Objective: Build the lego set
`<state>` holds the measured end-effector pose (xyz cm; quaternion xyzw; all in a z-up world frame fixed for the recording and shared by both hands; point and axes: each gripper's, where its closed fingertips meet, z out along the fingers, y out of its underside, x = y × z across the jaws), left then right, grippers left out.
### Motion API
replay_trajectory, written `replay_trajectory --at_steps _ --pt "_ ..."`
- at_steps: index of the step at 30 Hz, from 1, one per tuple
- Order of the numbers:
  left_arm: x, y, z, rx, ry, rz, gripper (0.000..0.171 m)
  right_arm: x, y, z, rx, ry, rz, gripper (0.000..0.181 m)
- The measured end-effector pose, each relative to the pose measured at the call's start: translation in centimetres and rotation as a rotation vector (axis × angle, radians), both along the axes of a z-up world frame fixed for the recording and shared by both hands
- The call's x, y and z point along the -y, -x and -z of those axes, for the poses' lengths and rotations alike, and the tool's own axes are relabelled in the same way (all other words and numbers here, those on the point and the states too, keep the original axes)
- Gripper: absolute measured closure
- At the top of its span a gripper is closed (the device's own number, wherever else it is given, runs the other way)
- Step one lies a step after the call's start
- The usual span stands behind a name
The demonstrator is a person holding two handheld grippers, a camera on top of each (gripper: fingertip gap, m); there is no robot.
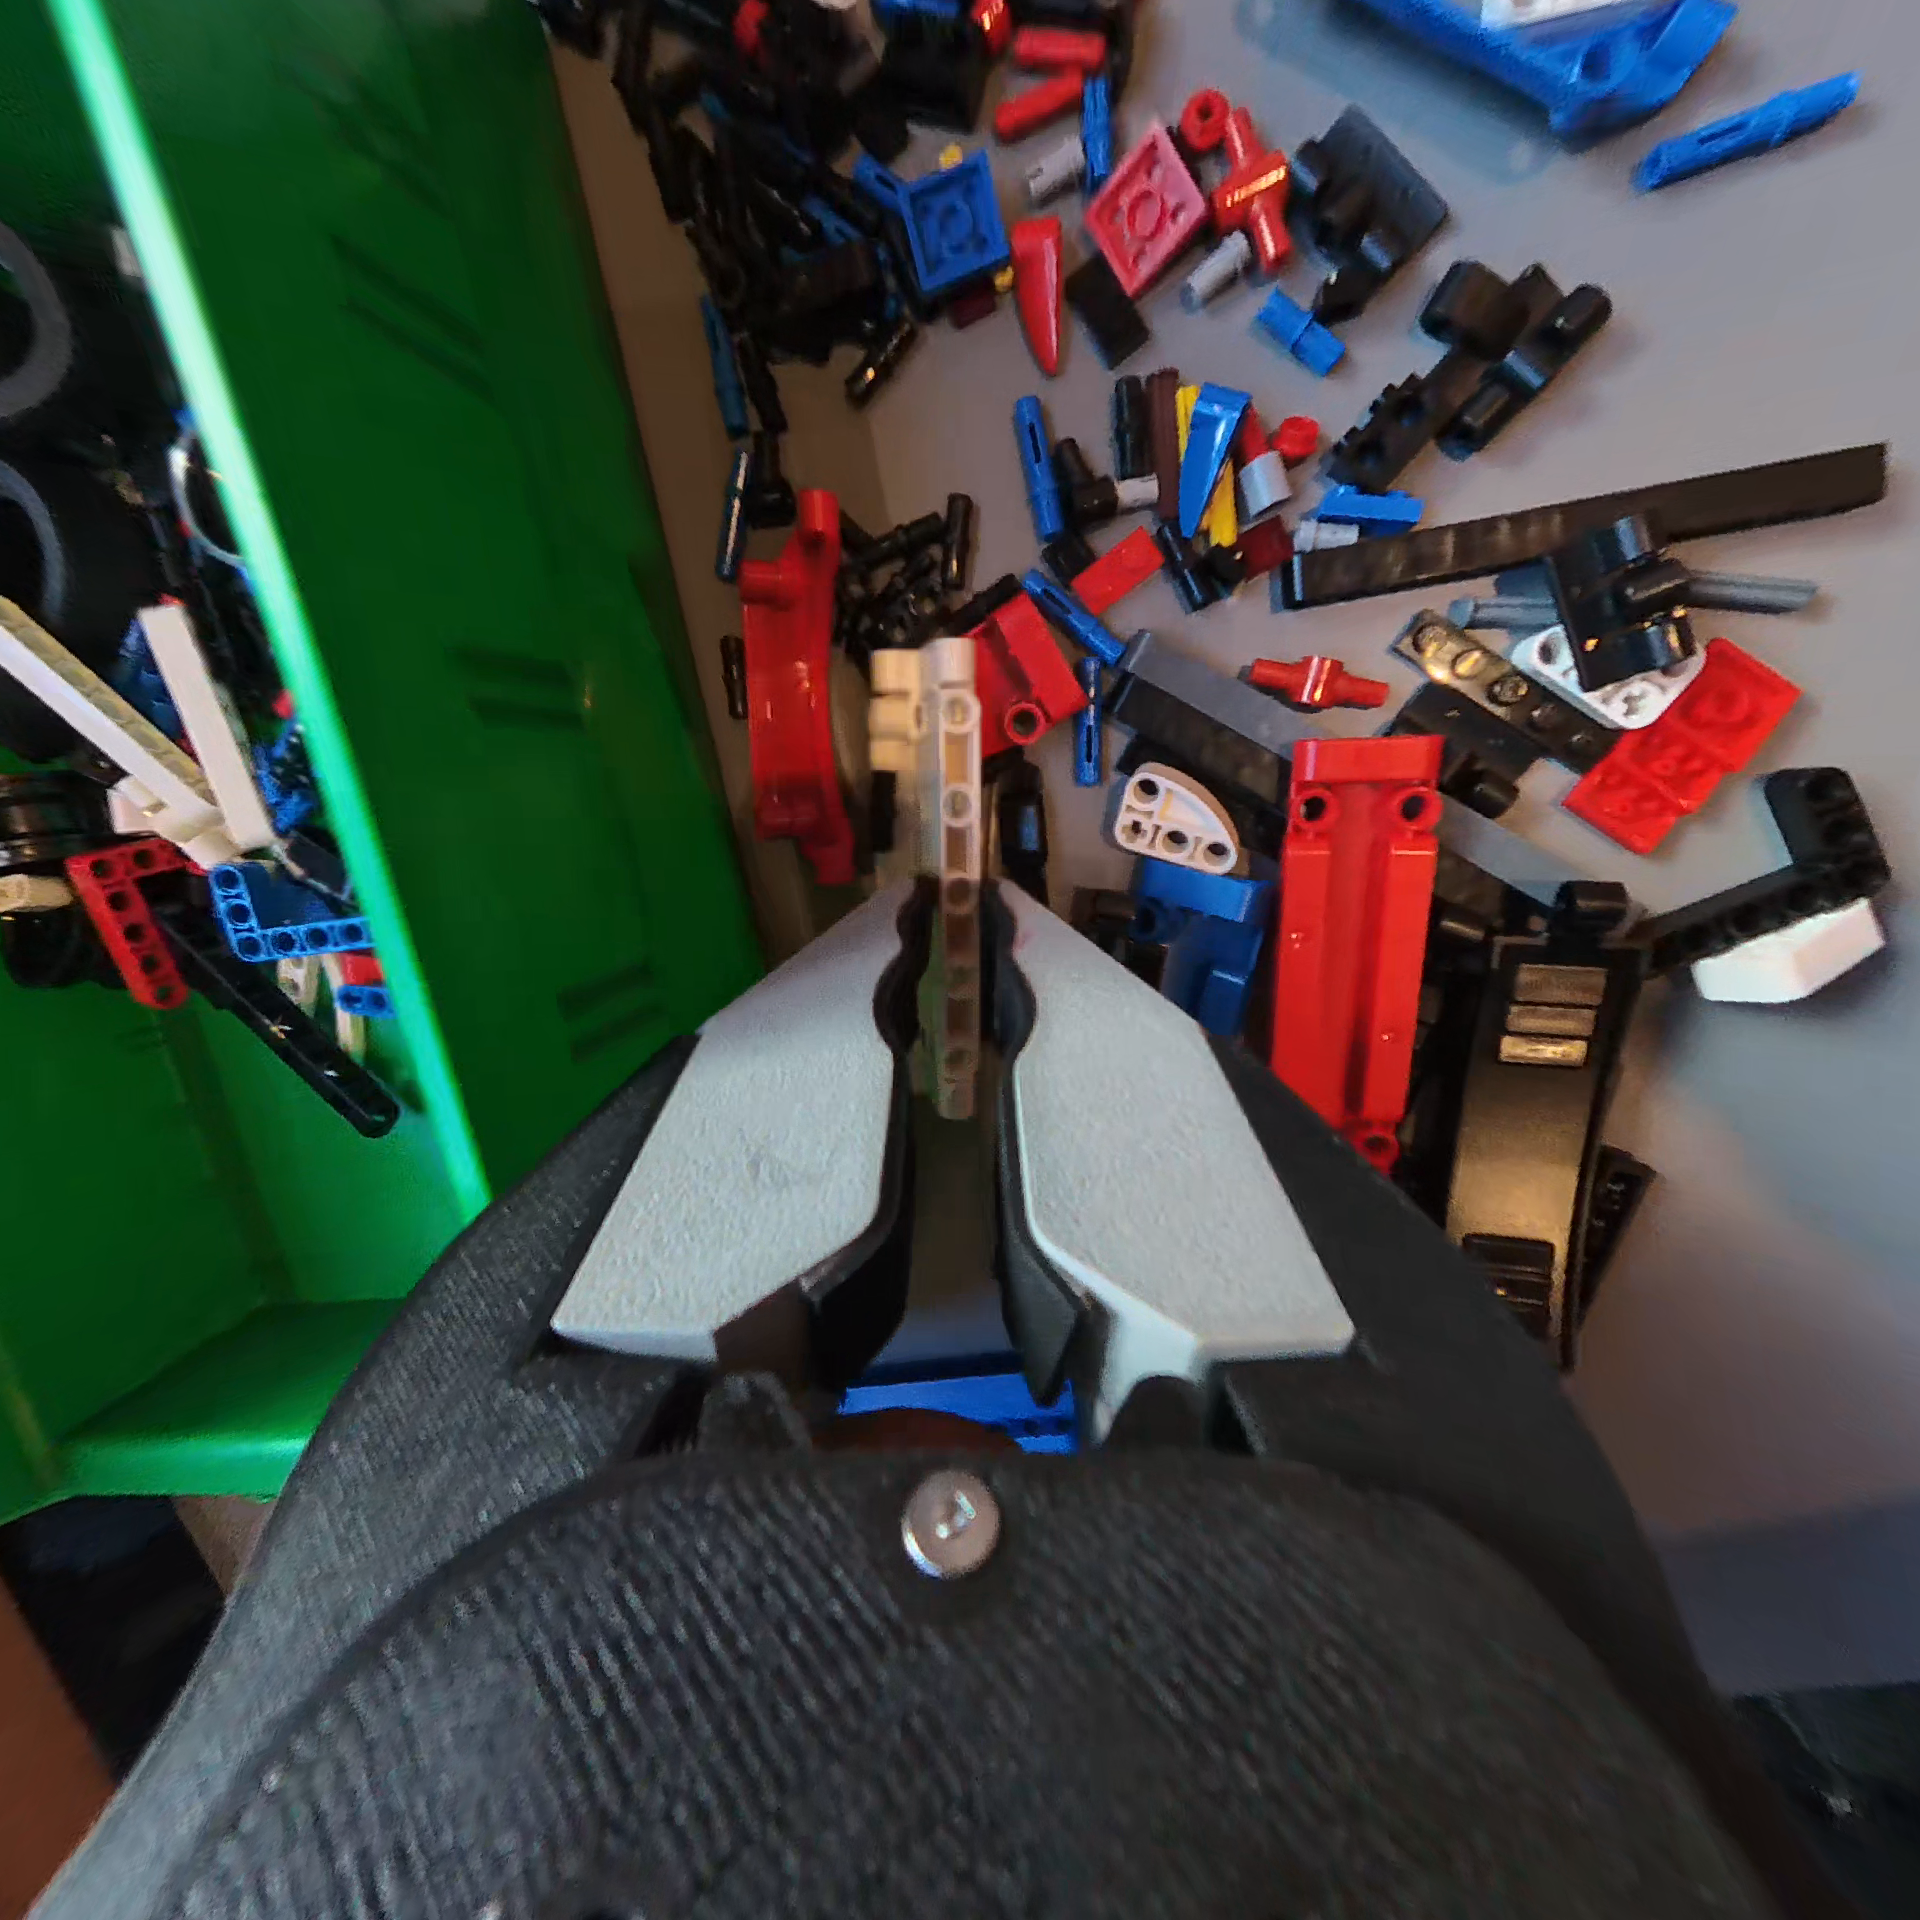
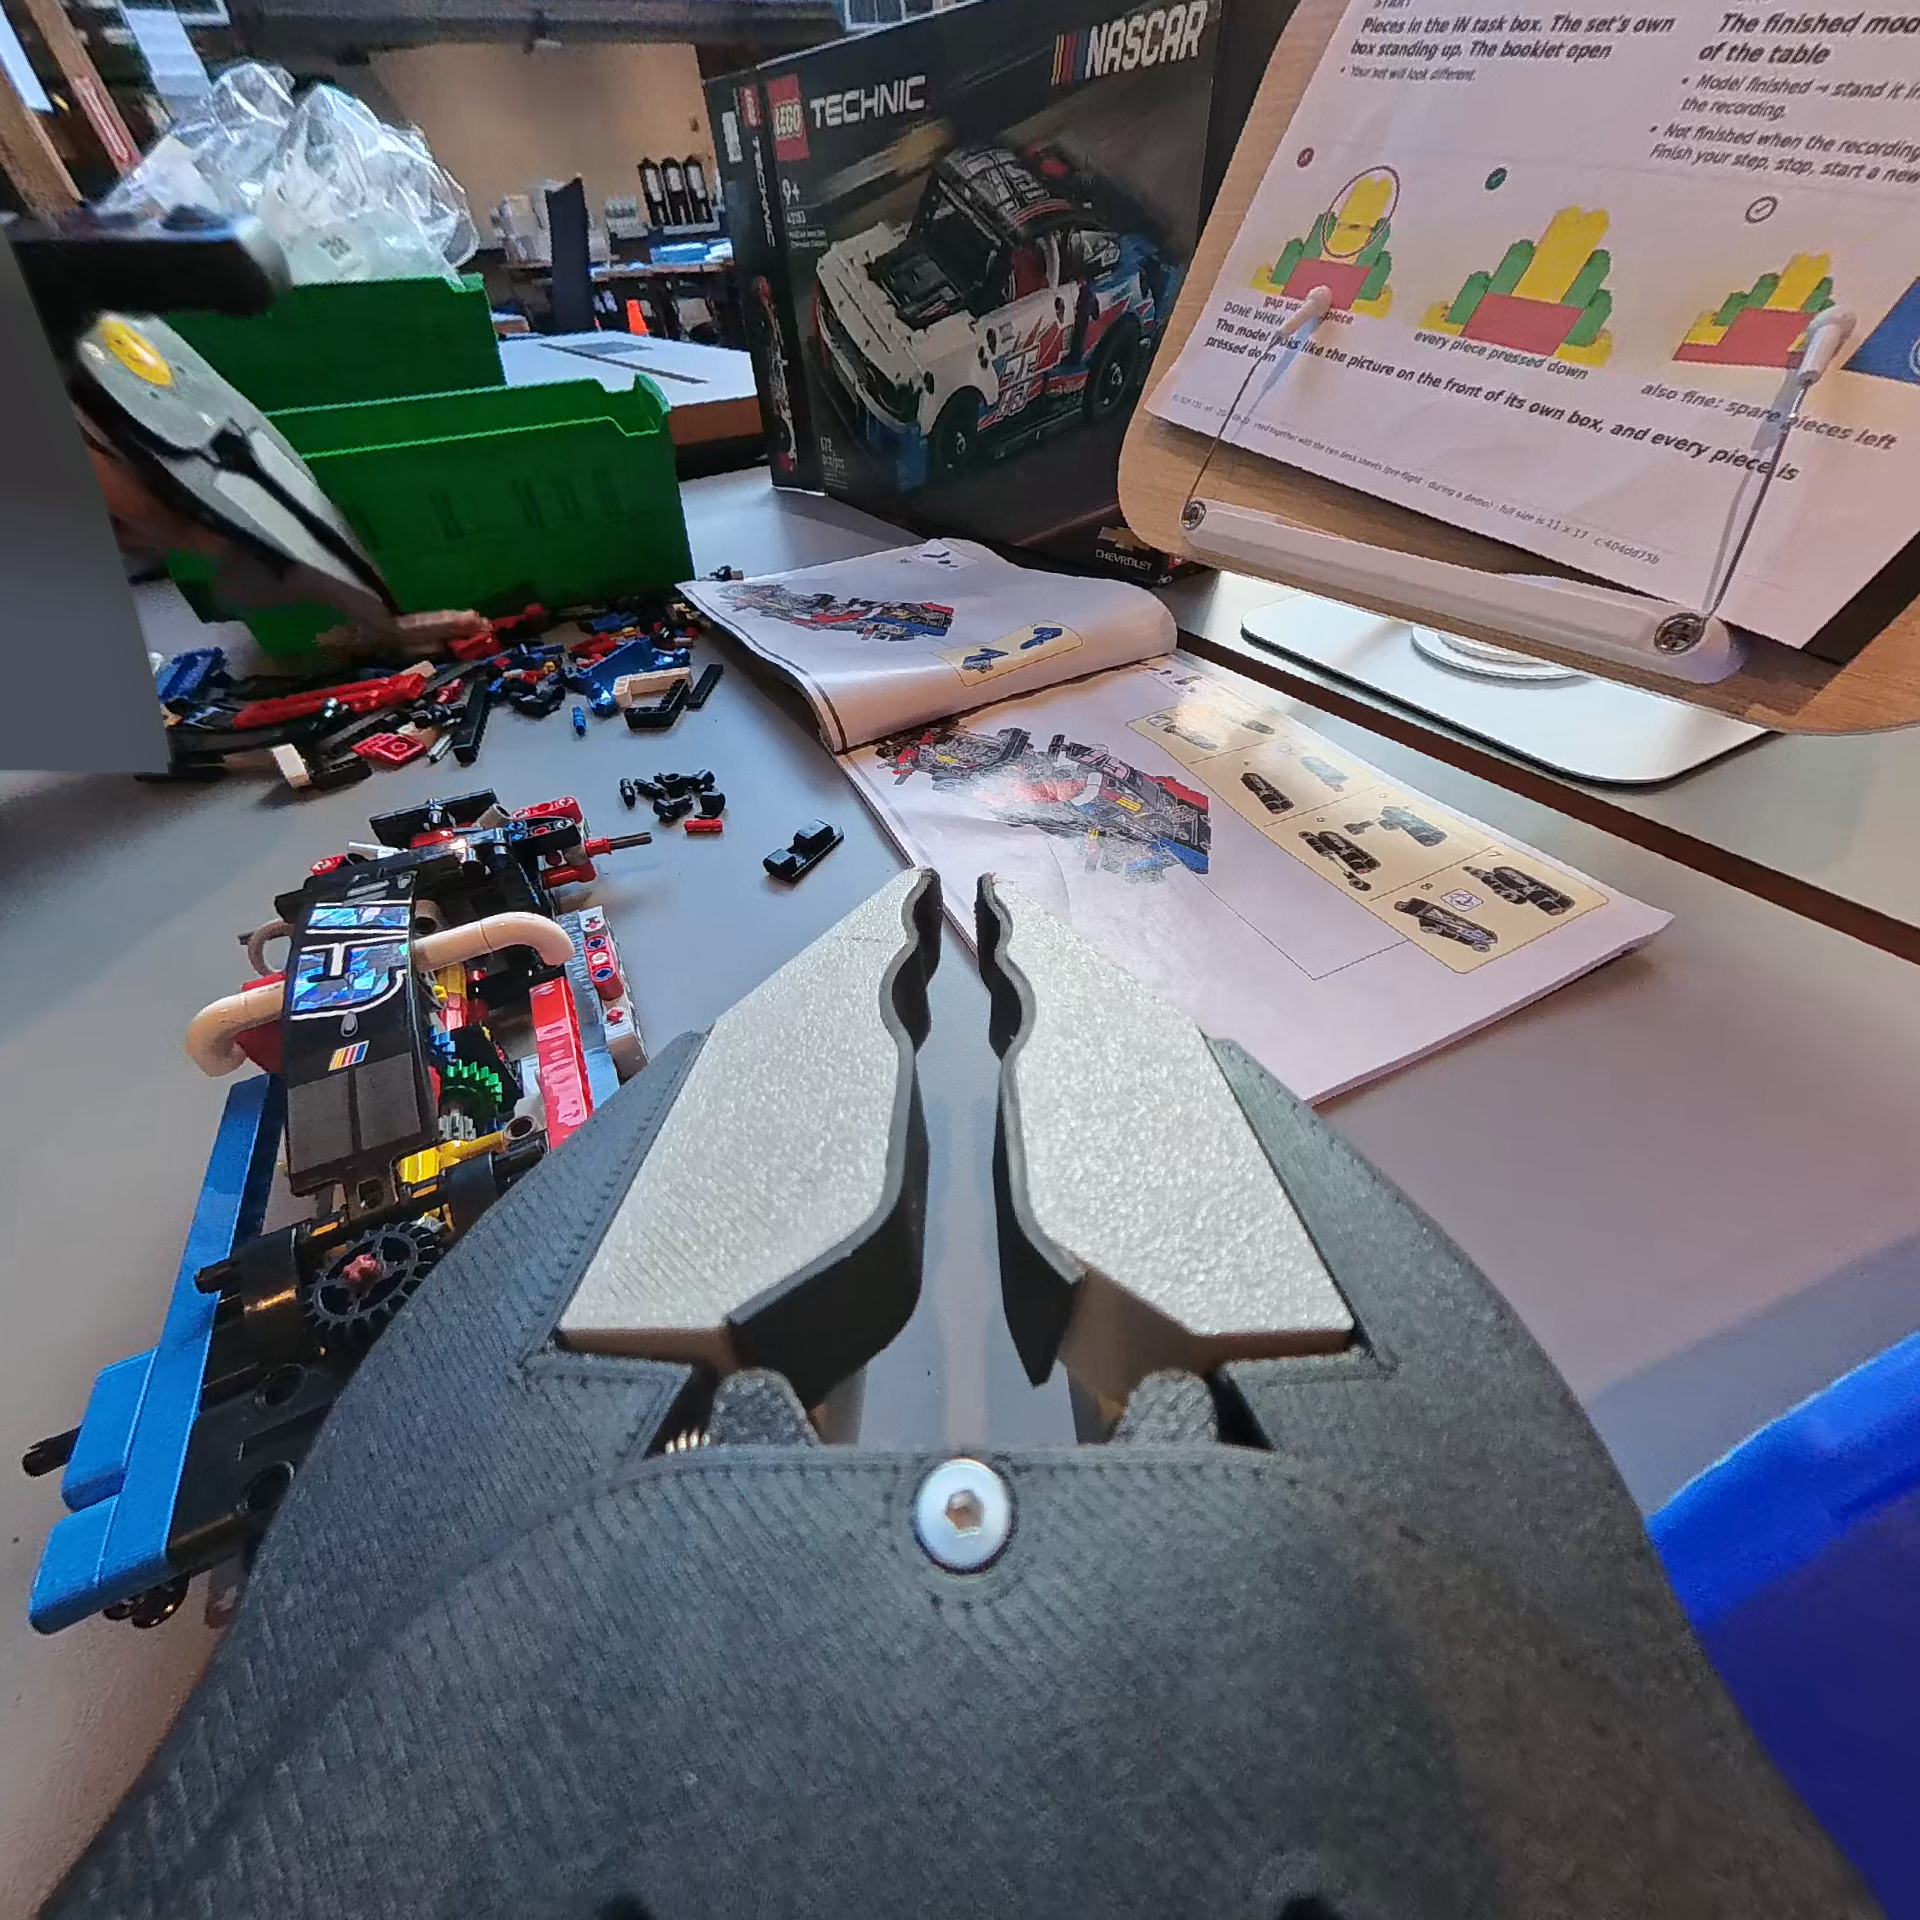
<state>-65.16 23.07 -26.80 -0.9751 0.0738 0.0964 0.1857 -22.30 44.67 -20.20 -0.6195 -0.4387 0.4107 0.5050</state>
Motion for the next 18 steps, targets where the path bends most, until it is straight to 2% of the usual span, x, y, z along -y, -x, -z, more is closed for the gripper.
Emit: replay_trajectory --at_steps 4,11,18 --pt "-0.2 -0.5 -0.6 0.012 -0.024 0.02 0.166 0.0 0.0 0.0 0.001 0.001 0.0 0.178" --pt "0.8 -1.8 -0.1 -0.039 0.058 0.128 0.165 0.0 0.0 0.0 0.001 -0.001 0.0 0.179" --pt "0.7 -4.0 -0.6 0.046 0.03 0.198 0.165 0.0 0.0 0.0 0.001 0.001 -0.003 0.178"
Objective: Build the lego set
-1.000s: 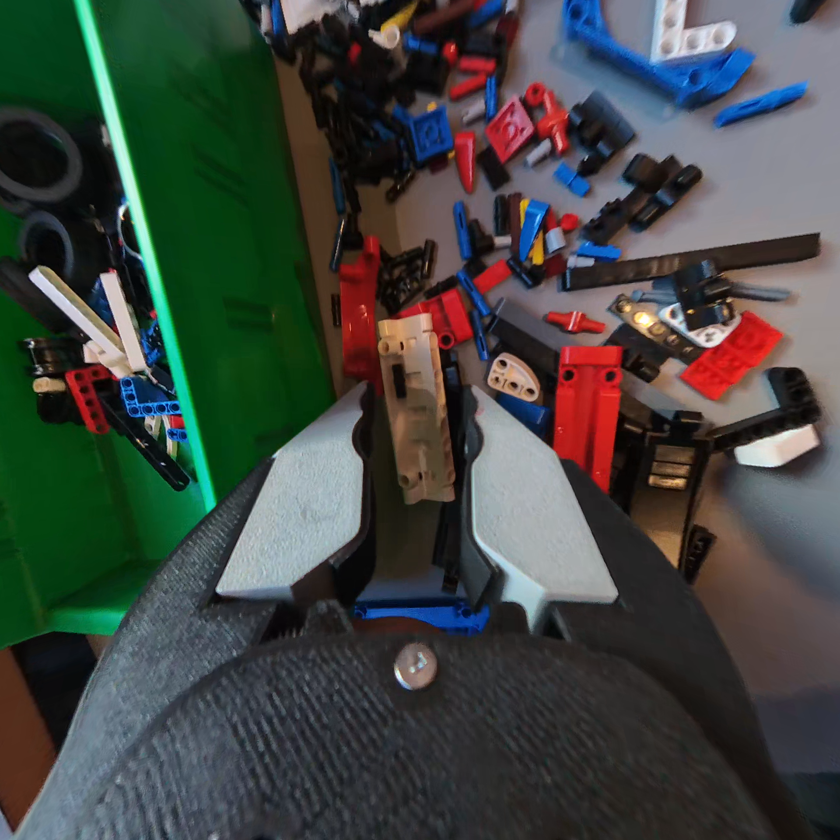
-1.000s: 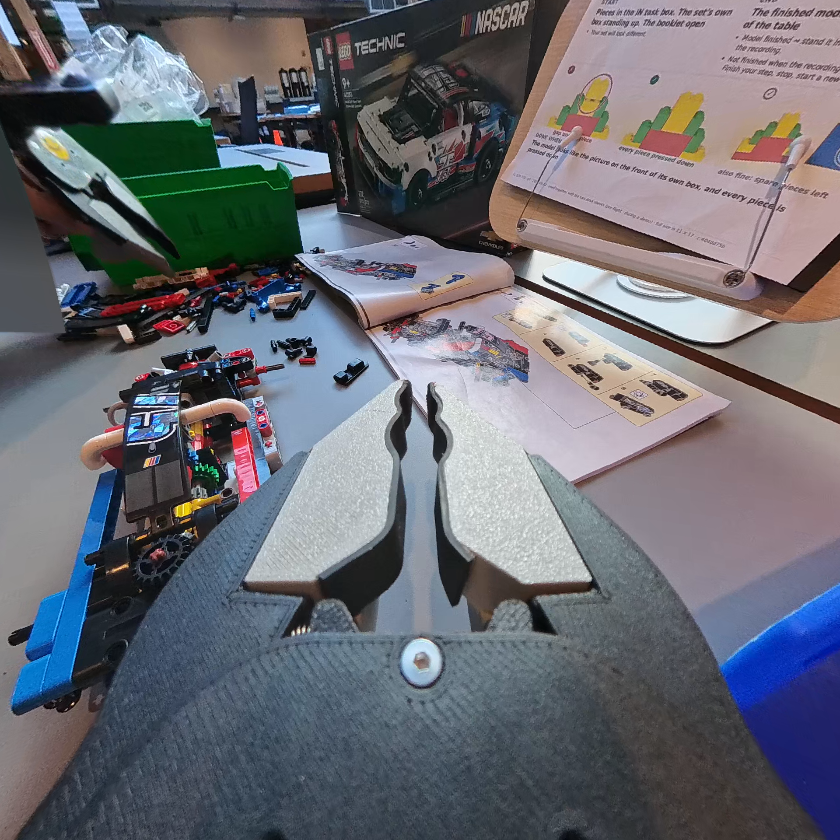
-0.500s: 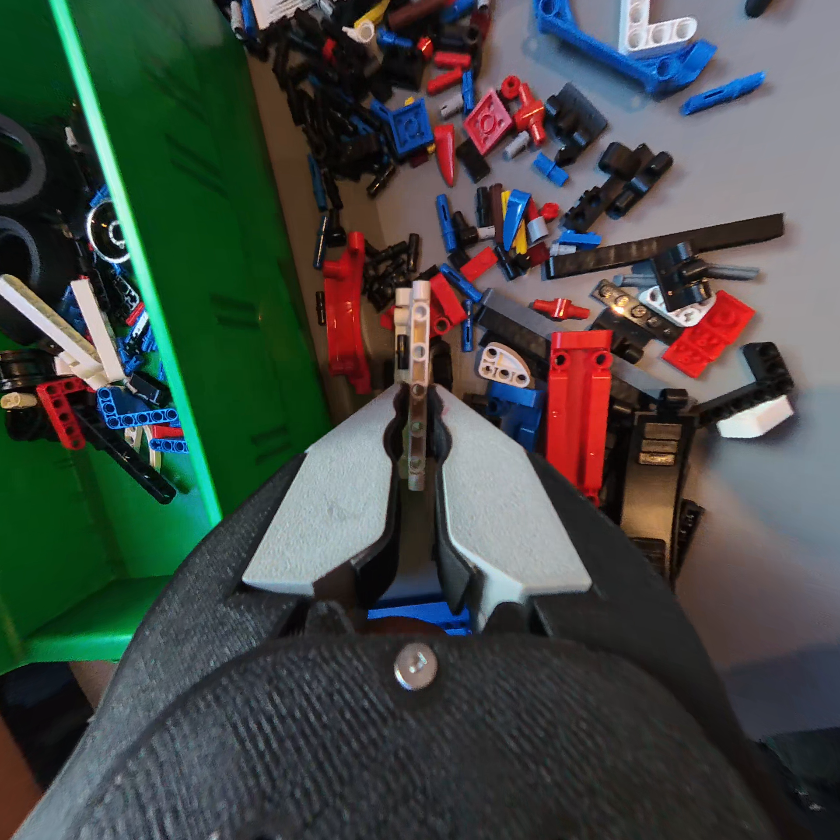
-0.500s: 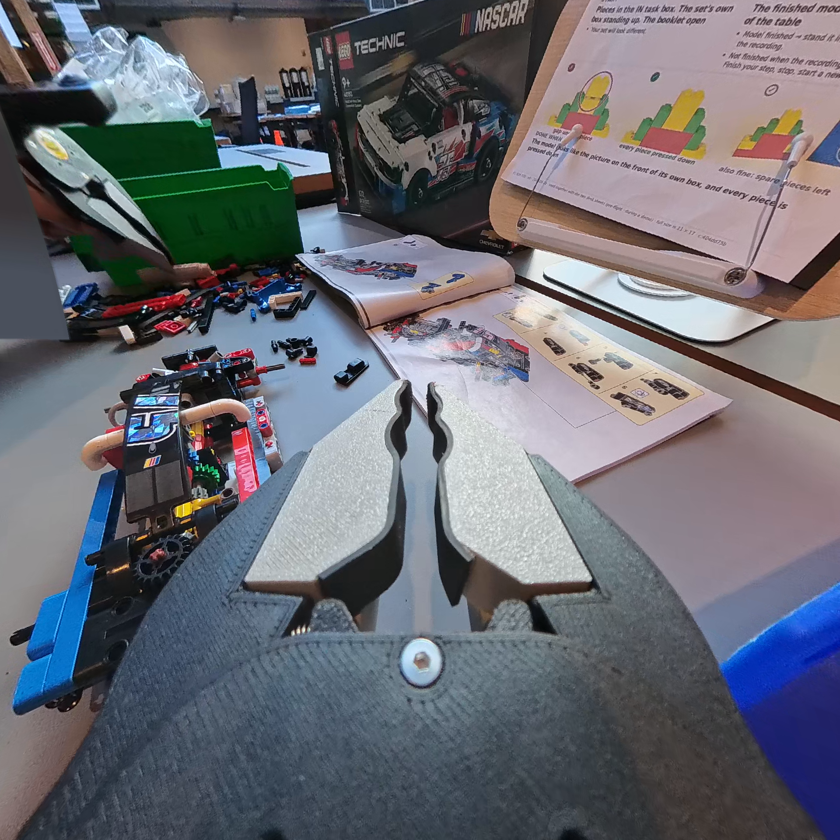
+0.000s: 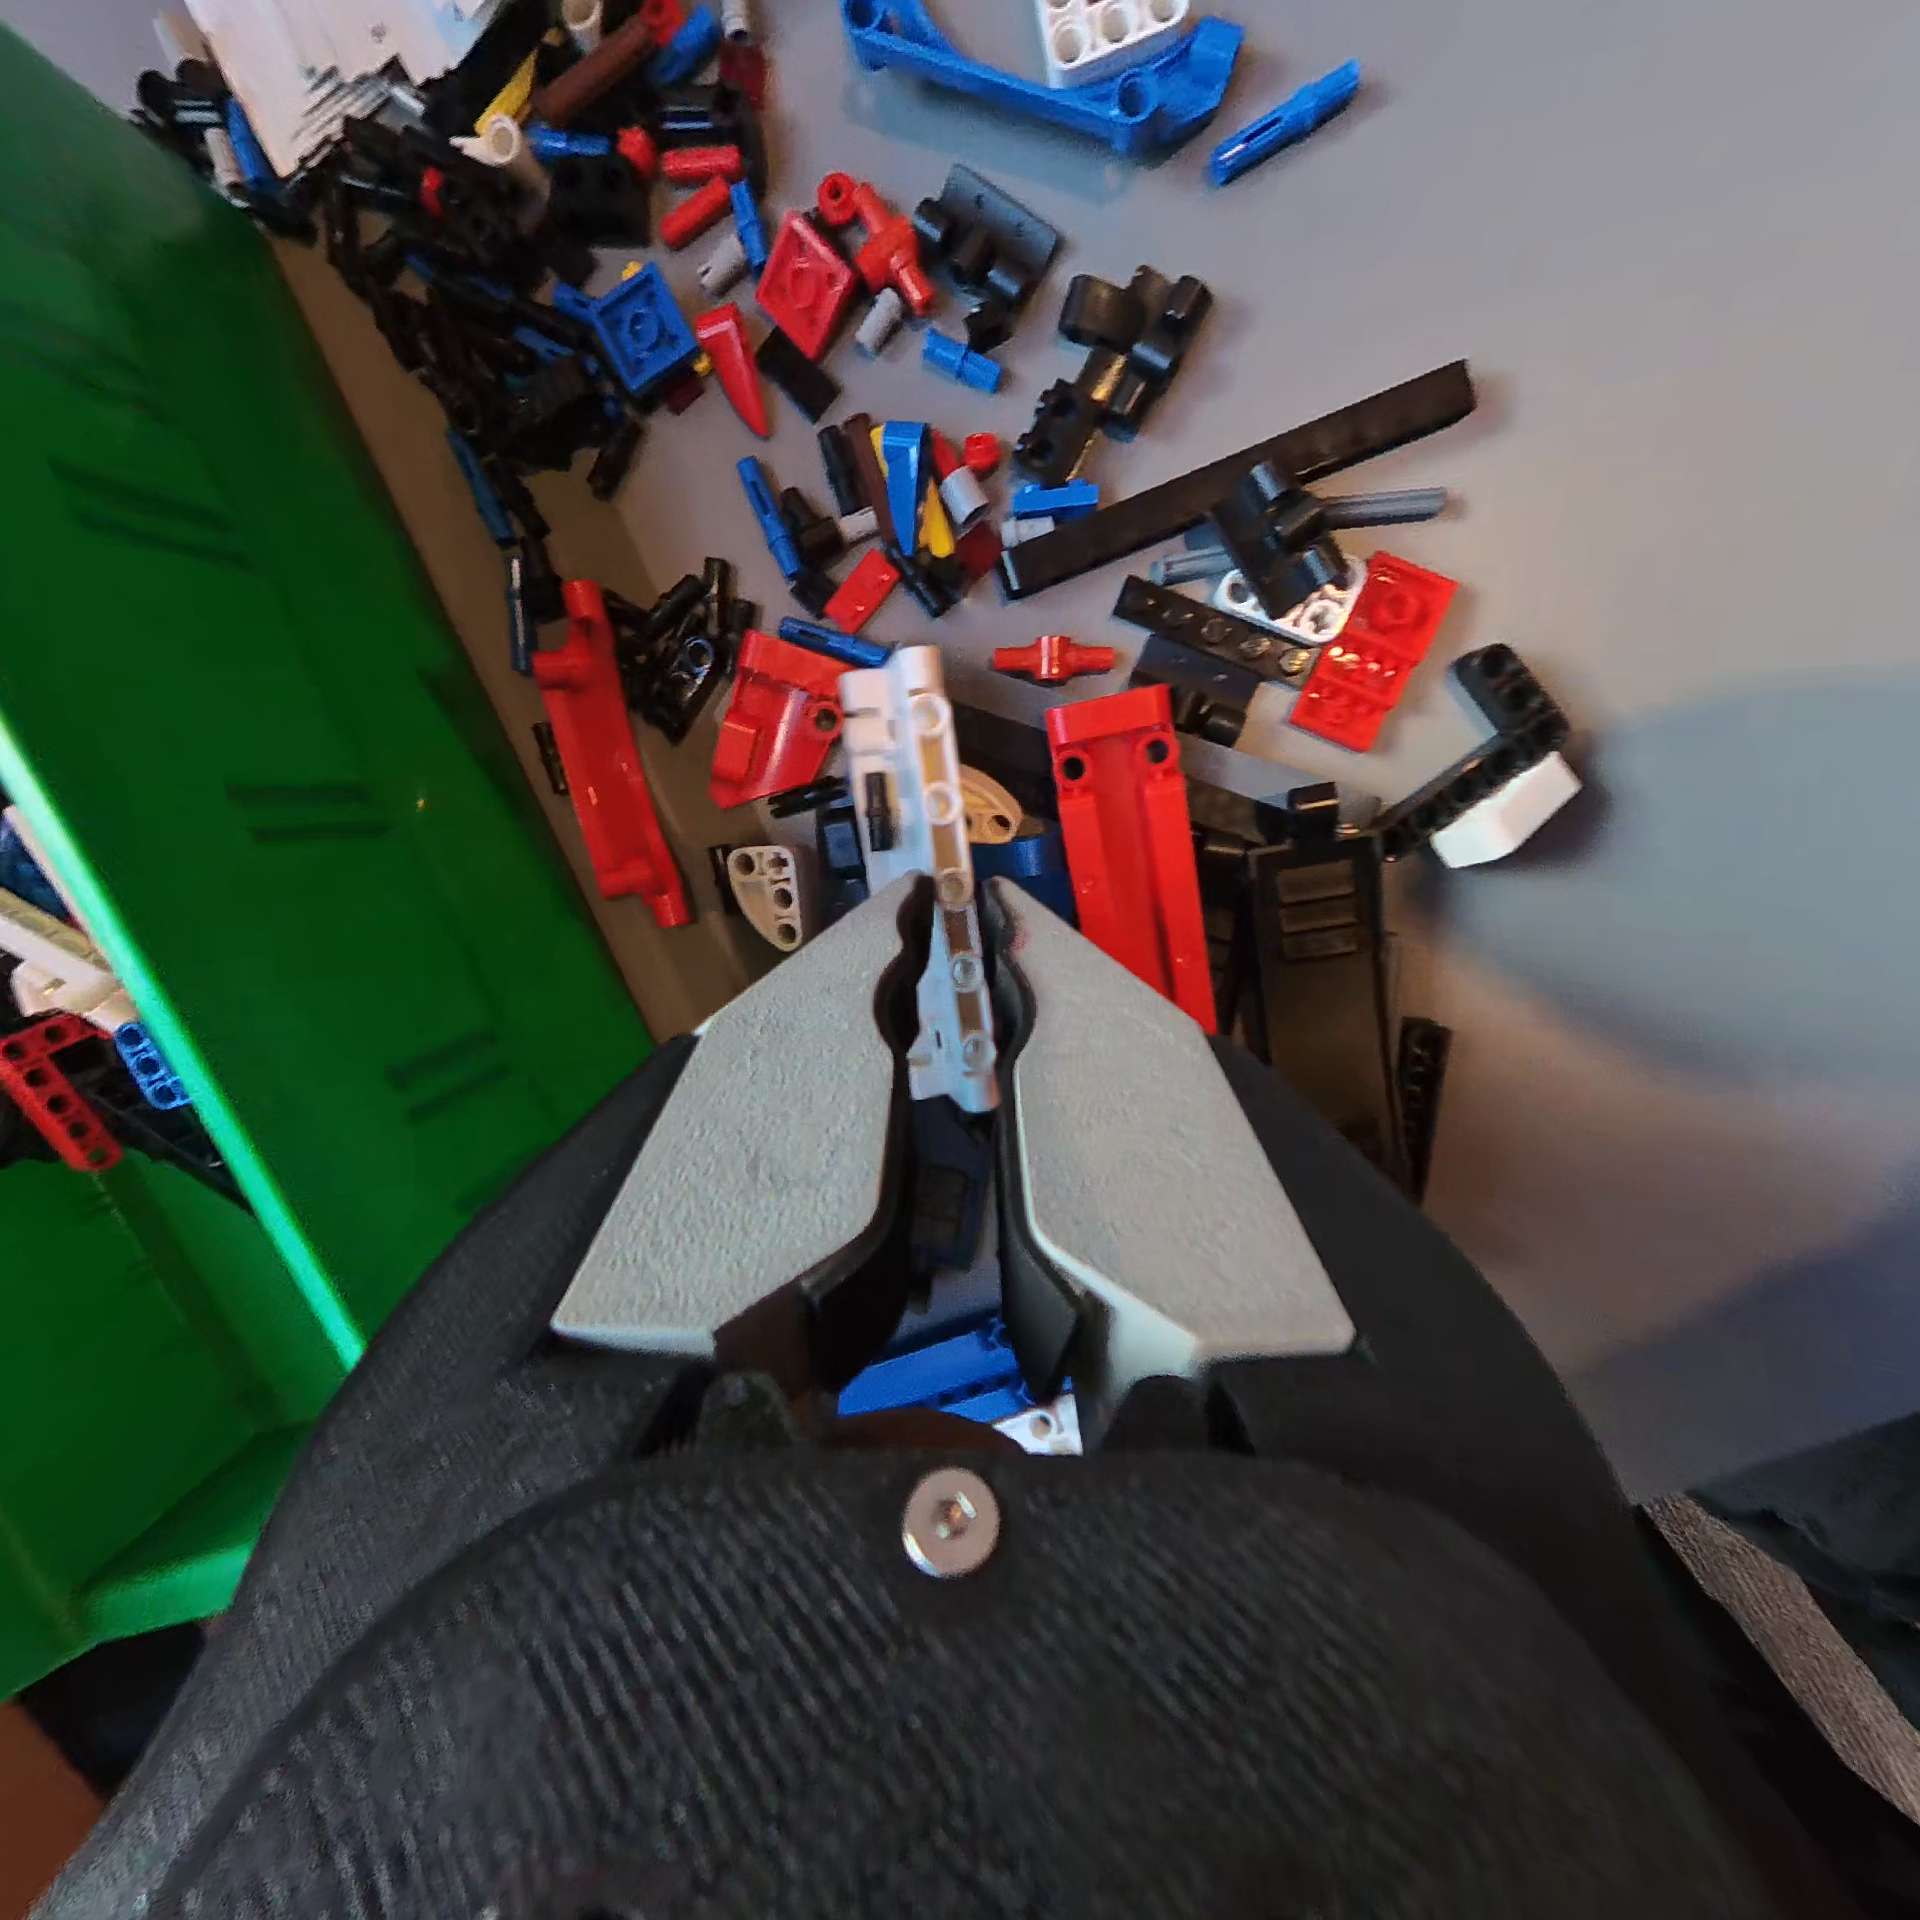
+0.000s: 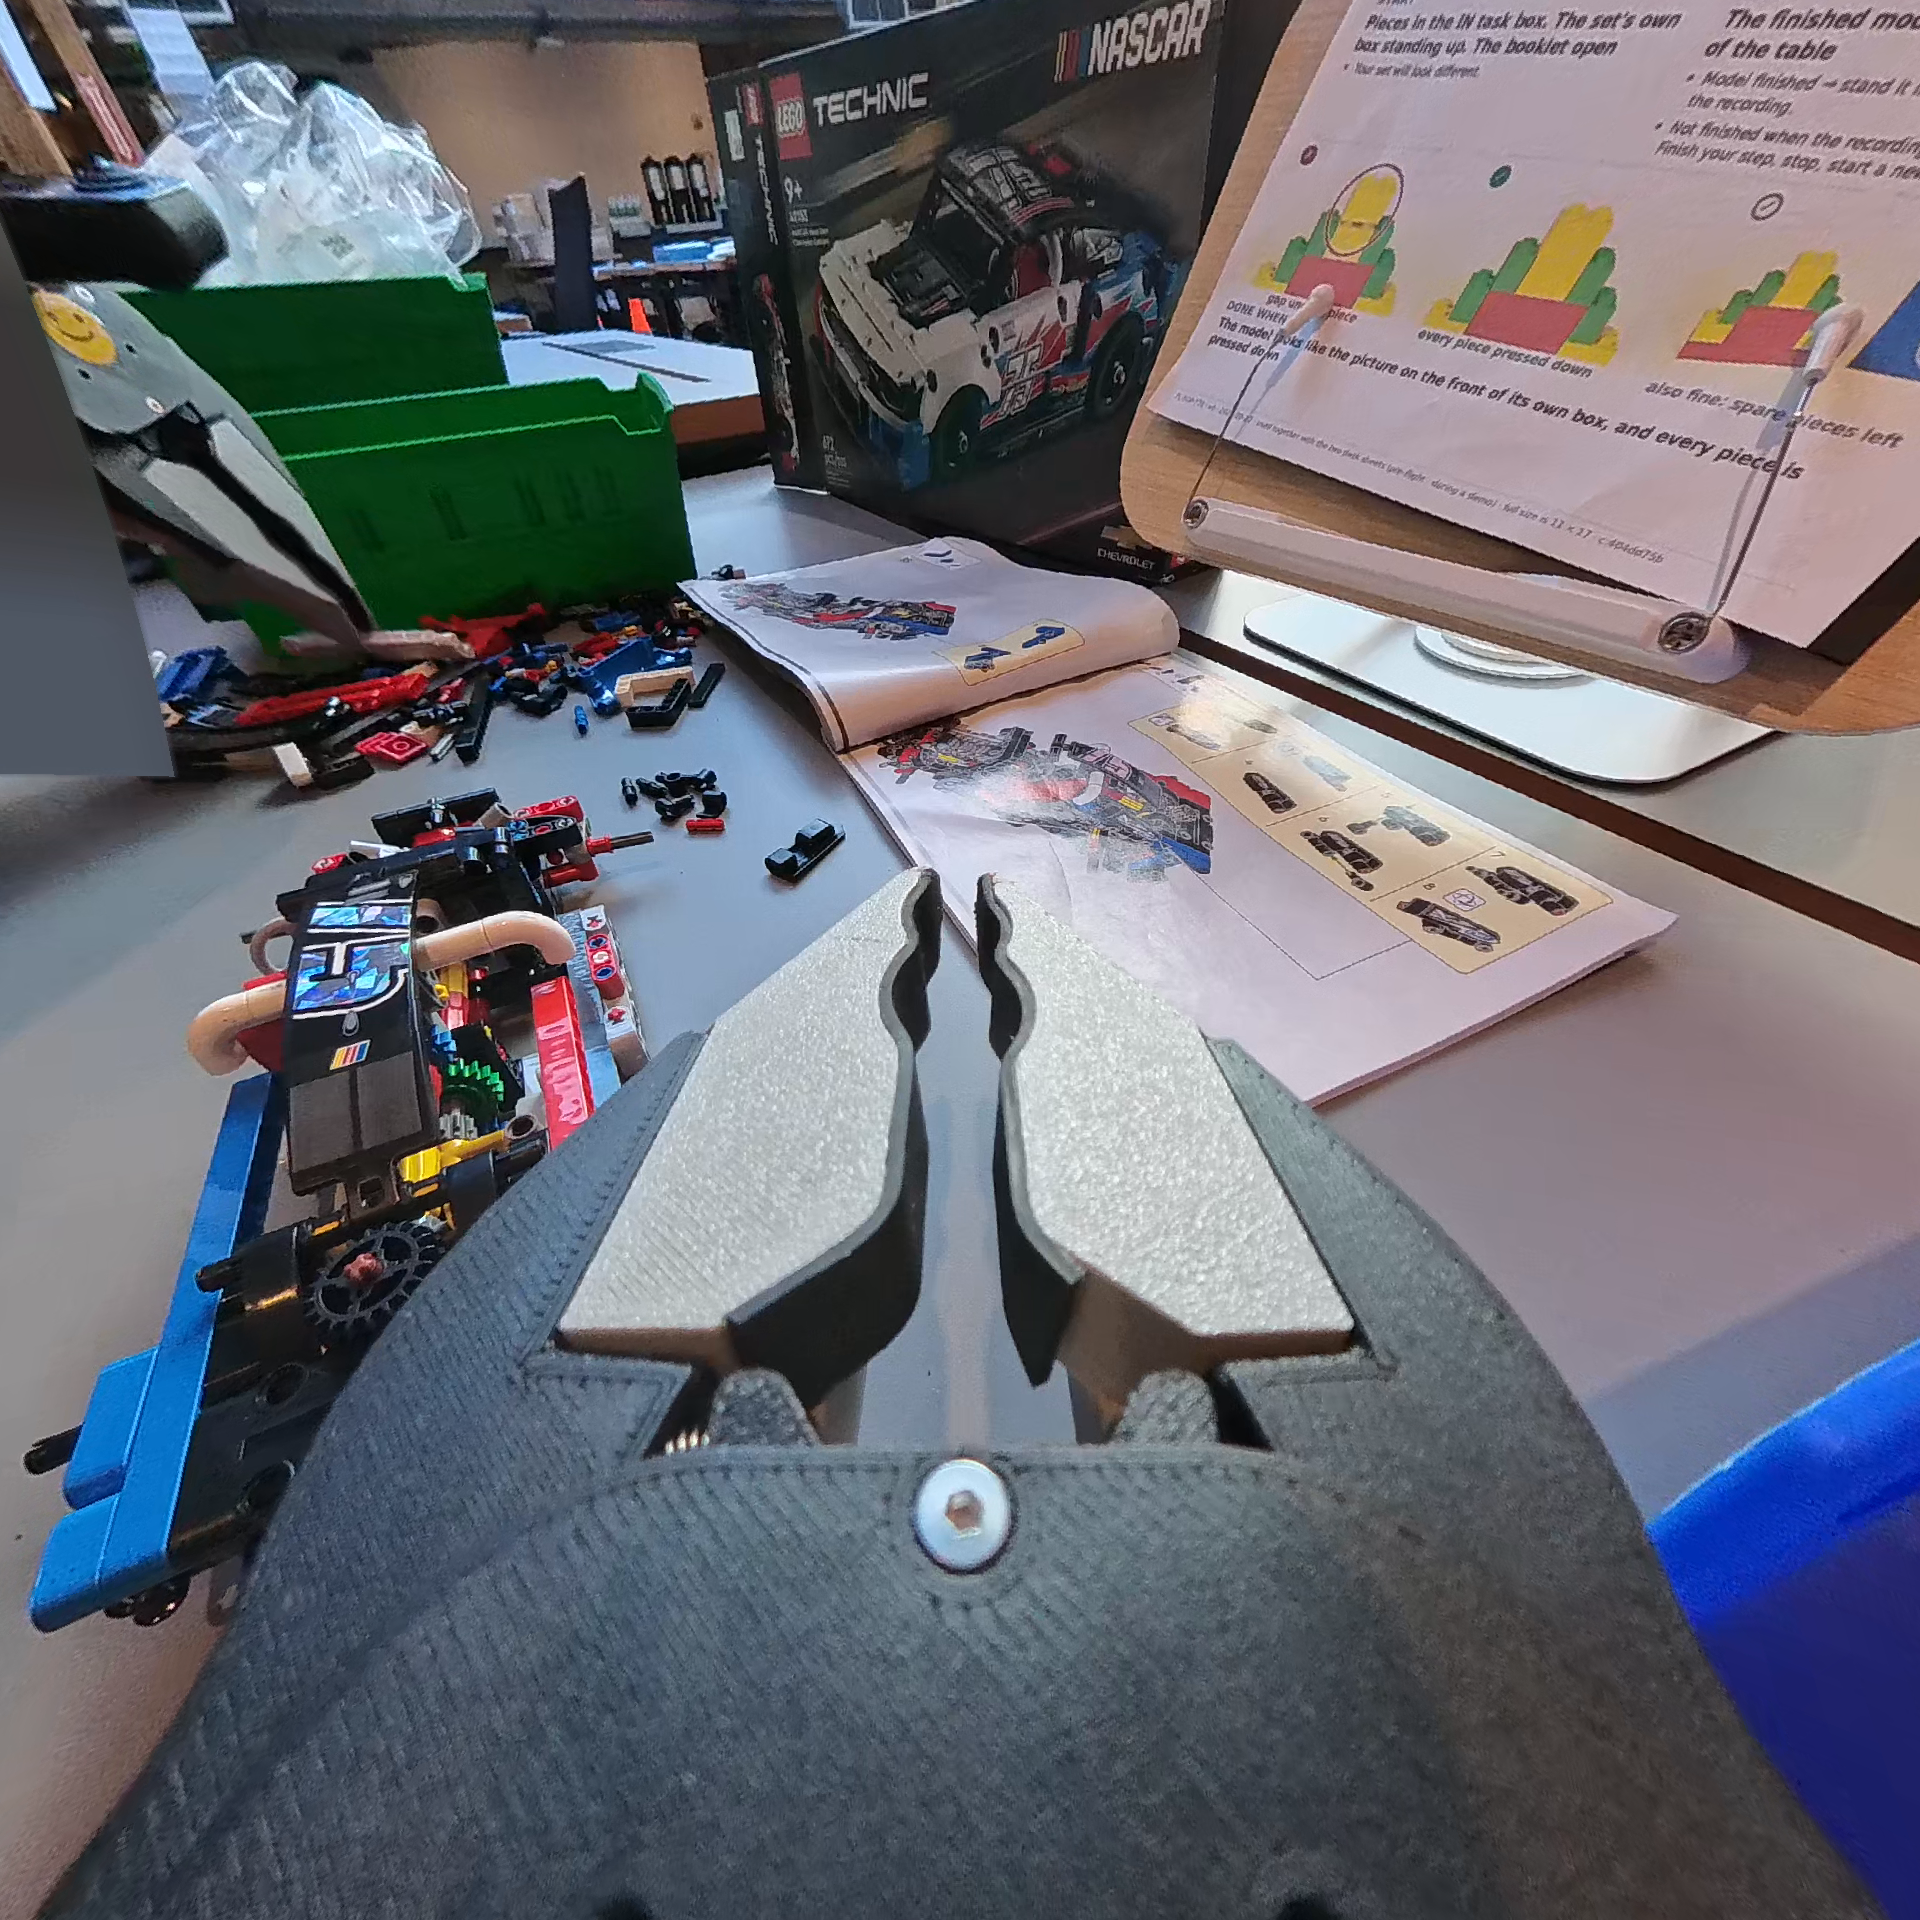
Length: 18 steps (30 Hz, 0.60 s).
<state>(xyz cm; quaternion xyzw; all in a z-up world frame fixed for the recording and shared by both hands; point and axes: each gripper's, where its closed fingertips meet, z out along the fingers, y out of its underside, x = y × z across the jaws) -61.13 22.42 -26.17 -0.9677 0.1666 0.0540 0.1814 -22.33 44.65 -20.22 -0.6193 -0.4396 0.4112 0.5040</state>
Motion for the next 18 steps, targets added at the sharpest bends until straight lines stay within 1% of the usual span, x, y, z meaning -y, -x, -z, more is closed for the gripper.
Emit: replay_trajectory --at_steps 3,5,8,10,13,15,17,18 --pt "-0.5 0.5 0.0 -0.007 -0.02 -0.028 0.151 0.0 0.0 0.0 0.0 -0.002 0.0 0.179" --pt "-1.5 1.2 -0.8 -0.01 -0.081 -0.076 0.148 0.0 0.0 0.0 0.0 -0.003 -0.001 0.179" --pt "-4.3 2.5 -2.7 0.022 -0.265 -0.195 0.154 0.0 0.0 0.0 -0.001 -0.003 -0.001 0.179" --pt "-5.7 3.2 -2.8 0.058 -0.317 -0.253 0.155 0.1 0.0 0.0 0.0 -0.002 -0.002 0.179" --pt "-7.3 3.9 -2.3 0.136 -0.316 -0.348 0.152 0.3 0.0 0.0 -0.002 -0.009 -0.011 0.179" --pt "-7.5 4.4 -1.4 0.086 -0.25 -0.363 0.157 0.6 0.1 0.0 0.0 -0.009 -0.025 0.179" --pt "-7.1 4.8 -0.5 0.007 -0.162 -0.334 0.161 0.9 0.2 0.0 0.004 -0.009 -0.039 0.18" --pt "-7.0 4.7 -0.3 -0.008 -0.127 -0.317 0.161 1.0 0.3 0.1 0.006 -0.01 -0.044 0.18"
